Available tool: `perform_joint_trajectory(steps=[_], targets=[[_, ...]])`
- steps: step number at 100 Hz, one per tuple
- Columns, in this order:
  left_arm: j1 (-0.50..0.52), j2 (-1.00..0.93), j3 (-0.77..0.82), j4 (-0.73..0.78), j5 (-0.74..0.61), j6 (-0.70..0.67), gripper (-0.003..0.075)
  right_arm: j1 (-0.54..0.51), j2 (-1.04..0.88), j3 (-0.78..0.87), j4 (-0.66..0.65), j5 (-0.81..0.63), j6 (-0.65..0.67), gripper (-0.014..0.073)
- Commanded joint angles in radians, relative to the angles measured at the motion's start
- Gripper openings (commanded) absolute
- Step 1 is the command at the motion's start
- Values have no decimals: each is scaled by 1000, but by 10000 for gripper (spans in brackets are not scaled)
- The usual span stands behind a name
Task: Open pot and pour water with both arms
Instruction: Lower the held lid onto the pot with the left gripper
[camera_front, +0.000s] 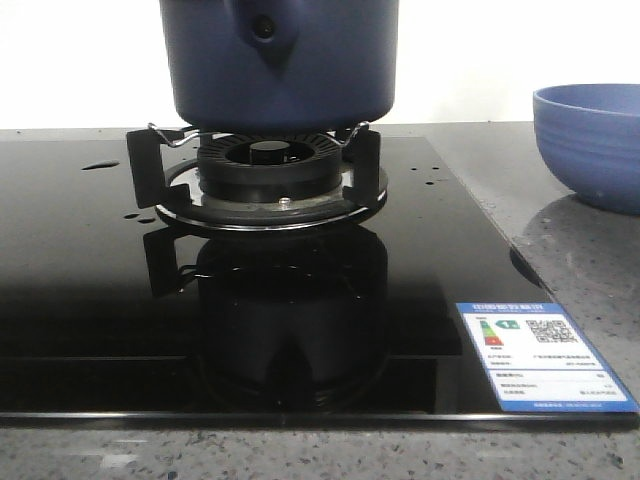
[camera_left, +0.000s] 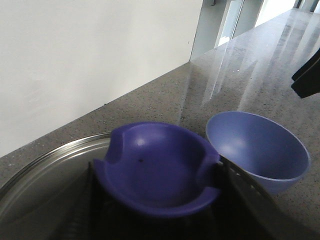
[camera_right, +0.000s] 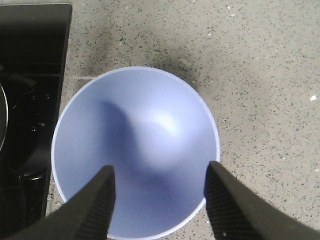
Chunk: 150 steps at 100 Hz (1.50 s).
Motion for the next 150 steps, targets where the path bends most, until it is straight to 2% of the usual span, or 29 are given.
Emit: perform_joint_trajectory(steps=[1, 35, 40, 50, 58, 78, 101, 108, 115, 121, 131, 133, 137, 150], targets=[[-7, -32, -36, -80, 17, 4, 348, -7, -34, -31, 17, -42, -11, 361], [-7, -28, -36, -67, 17, 4, 368, -7, -34, -31, 17, -42, -11, 361], [-7, -28, -36, -58, 17, 4, 413, -7, -34, -31, 17, -42, -11, 361], [-7, -28, -36, -56, 26, 4, 560, -7, -34, -31, 17, -40, -11, 361], [-1, -34, -36, -56, 39, -1, 627, -7, -34, -31, 17, -40, -11, 361], [44, -92, -36, -56, 83, -6, 629, -7, -34, -31, 17, -37, -12, 361], [144, -218, -36, -31, 130, -8, 627, -7, -38, -31, 53, -46, -22, 360], [175, -256, -36, -12, 126, -46, 592, -7, -46, -31, 84, -68, -27, 339], [211, -291, -36, 14, 123, -99, 501, -7, -61, -29, 124, -94, -54, 263], [247, -318, -36, 39, 123, -145, 376, -7, -80, -27, 170, -127, -82, 171], [299, -352, -36, 82, 125, -228, 135, -7, -117, 4, 258, -222, -129, -49], [309, -358, -36, 91, 127, -244, 80, -7, -127, 15, 280, -250, -137, -73], [328, -371, -36, 115, 132, -261, -24, -3, -147, 42, 329, -295, -154, -63], [375, -411, -33, 198, 119, -334, -19, 17, -206, 138, 454, -439, -291, -56]])
